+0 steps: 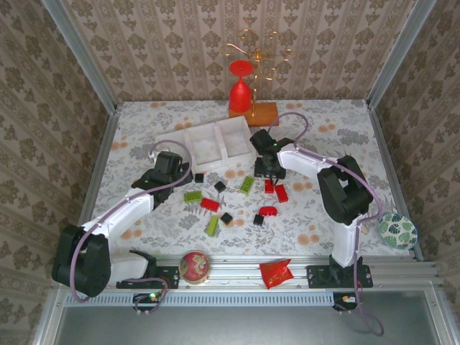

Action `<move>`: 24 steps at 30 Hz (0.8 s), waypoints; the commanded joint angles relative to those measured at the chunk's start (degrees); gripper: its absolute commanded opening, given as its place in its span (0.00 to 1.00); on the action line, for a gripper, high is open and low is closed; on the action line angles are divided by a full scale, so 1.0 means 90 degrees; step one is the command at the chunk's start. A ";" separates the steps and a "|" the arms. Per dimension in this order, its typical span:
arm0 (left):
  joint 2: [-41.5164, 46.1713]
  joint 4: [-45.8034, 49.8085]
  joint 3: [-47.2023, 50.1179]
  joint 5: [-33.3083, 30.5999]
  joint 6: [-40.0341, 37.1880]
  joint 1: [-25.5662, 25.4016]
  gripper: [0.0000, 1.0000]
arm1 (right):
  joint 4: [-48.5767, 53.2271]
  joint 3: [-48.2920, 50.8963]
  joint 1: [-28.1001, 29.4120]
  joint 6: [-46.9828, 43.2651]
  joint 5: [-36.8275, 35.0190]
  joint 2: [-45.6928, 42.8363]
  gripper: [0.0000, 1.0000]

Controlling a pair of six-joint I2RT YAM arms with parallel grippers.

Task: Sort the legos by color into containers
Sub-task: Pick up the lego from the center of the table, then place the lego in the container.

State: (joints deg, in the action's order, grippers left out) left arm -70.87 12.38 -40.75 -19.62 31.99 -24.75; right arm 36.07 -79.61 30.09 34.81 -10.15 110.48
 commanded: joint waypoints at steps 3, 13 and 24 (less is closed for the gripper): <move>0.0210 0.0006 0.0004 -0.0249 0.0031 0.0006 1.00 | 0.0011 -0.0600 0.0501 -0.0455 -0.0263 -0.0400 0.48; 0.0651 0.0018 0.0269 -0.0530 0.0115 0.0006 1.00 | -0.0270 -0.2106 0.1338 -0.1499 -0.0129 0.0315 0.49; 0.0978 0.0103 0.0475 -0.0703 0.0240 0.0011 1.00 | 0.0186 -0.4440 0.1531 -0.2085 -0.0307 0.1955 0.51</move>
State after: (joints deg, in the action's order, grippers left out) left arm -63.18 12.43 -37.19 -24.32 32.88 -24.71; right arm 35.33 -115.50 44.07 18.37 -11.60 125.73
